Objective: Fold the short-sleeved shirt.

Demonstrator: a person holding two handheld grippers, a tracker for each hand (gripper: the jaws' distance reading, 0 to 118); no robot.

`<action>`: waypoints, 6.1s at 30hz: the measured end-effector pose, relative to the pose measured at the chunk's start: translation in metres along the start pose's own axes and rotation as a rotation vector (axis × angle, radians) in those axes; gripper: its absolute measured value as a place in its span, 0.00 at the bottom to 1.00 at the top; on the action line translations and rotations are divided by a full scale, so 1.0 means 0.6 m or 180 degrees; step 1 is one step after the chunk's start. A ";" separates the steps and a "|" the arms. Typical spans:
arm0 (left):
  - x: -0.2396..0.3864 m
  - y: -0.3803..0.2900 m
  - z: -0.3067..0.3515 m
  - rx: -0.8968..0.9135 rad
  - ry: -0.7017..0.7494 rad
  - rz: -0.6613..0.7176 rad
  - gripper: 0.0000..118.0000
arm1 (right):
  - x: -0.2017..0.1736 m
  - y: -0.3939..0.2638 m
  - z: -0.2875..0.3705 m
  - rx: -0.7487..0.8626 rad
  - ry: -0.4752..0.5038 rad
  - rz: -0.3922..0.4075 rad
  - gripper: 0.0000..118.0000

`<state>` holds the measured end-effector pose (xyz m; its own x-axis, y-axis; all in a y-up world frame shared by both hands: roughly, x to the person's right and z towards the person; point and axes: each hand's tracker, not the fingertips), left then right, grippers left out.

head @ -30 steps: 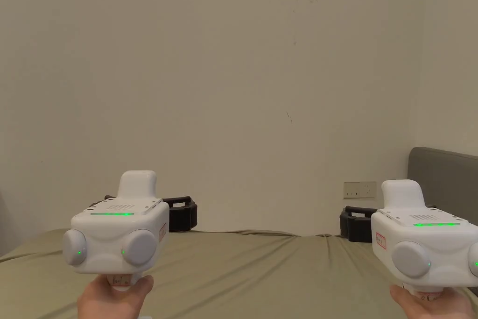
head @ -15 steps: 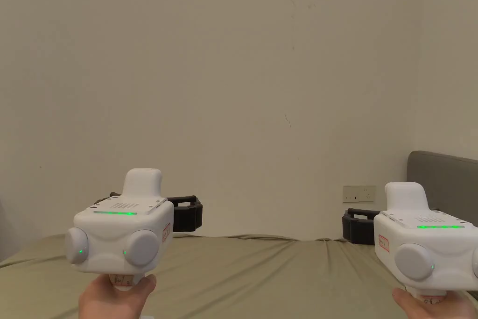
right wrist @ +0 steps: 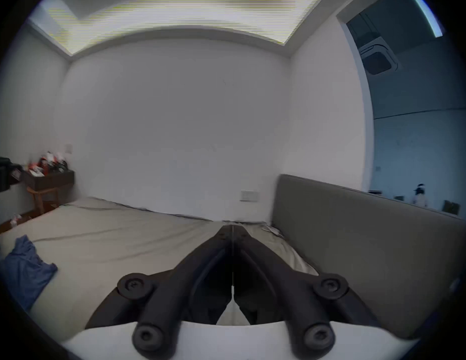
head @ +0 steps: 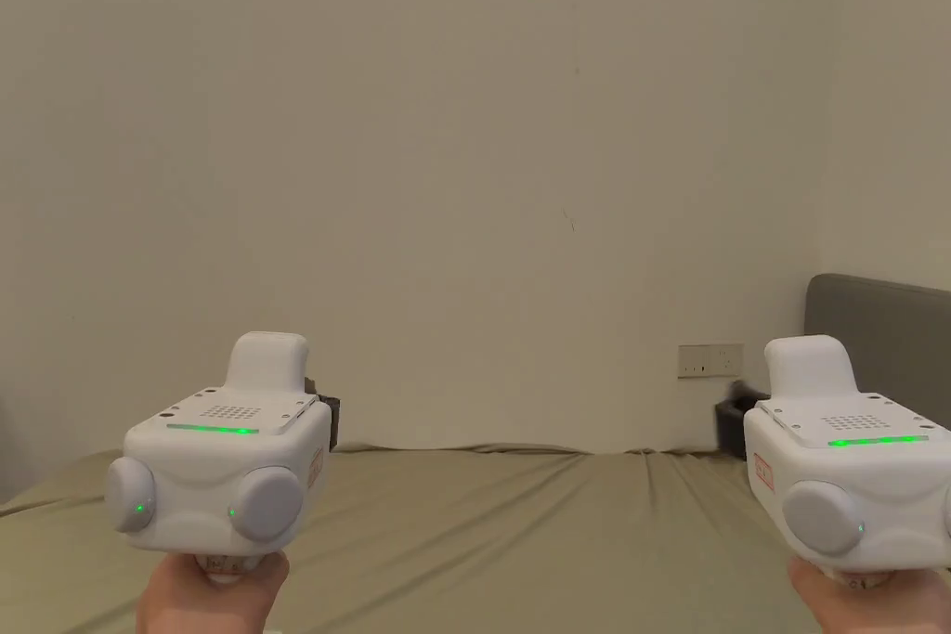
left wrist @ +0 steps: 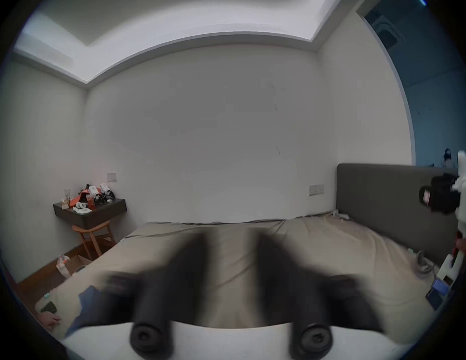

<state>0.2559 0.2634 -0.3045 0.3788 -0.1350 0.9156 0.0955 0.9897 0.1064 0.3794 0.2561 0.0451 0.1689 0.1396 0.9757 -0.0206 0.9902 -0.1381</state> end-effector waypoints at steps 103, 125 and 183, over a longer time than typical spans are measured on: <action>0.696 -0.351 -0.026 -0.2299 -0.3779 -0.0431 0.05 | 0.281 -0.211 0.097 -0.0920 -0.0119 -0.0163 0.02; 0.366 -0.311 0.061 -0.2189 -0.3409 0.0252 0.00 | 0.265 -0.296 0.121 -0.1163 0.0081 -0.0344 0.02; 0.252 -0.374 -0.317 -0.2693 -0.1805 0.0287 0.01 | 0.381 -0.610 -0.013 -0.3645 -0.0154 -0.1035 0.45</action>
<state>0.4668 0.0120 -0.2635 -0.0536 0.1980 0.9787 0.7901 0.6077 -0.0797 0.4335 -0.0743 0.3174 -0.0345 -0.0932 0.9951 0.9122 0.4038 0.0694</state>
